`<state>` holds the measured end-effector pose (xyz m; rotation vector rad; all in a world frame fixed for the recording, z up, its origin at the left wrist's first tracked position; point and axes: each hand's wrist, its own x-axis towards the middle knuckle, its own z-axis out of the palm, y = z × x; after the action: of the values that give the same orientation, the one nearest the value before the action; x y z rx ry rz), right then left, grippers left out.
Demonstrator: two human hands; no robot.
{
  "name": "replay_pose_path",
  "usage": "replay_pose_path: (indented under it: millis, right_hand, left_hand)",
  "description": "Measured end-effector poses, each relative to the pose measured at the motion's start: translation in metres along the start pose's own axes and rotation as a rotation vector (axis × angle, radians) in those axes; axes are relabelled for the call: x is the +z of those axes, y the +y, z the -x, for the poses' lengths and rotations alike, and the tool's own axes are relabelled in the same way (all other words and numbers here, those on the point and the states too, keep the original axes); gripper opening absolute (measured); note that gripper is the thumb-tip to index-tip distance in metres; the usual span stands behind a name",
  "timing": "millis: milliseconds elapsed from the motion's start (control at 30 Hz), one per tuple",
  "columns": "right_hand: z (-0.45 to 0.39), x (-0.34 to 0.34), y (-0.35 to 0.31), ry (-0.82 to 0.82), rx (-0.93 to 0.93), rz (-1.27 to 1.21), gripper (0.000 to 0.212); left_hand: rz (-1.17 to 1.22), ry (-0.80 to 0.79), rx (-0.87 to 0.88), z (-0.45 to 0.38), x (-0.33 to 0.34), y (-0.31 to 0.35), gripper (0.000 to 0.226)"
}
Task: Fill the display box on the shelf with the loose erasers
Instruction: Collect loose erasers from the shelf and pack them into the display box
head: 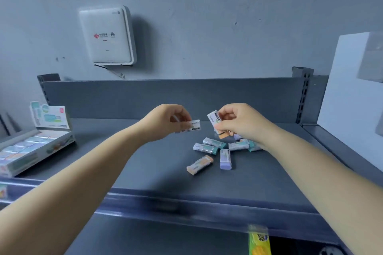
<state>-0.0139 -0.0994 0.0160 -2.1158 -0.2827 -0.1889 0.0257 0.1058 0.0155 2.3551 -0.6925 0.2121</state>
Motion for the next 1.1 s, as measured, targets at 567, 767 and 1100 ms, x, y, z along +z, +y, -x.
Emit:
replay_pose_path:
  millis: [567,767,1100]
  right_hand:
    - [0.006,0.141,-0.083,-0.273,-0.154,-0.376,0.019]
    - [-0.002,0.206,-0.119,-0.263,-0.128,-0.476,0.027]
    - [-0.016,0.295,-0.168,-0.151,-0.088,-0.527,0.024]
  left_hand:
    - [-0.055,0.388,-0.306,0.161,-0.096,-0.055,0.008]
    - [-0.122,0.416,-0.341,0.200,-0.146,-0.090,0.005]
    - [-0.156,0.379,-0.322,0.239,-0.218,-0.158,0.003]
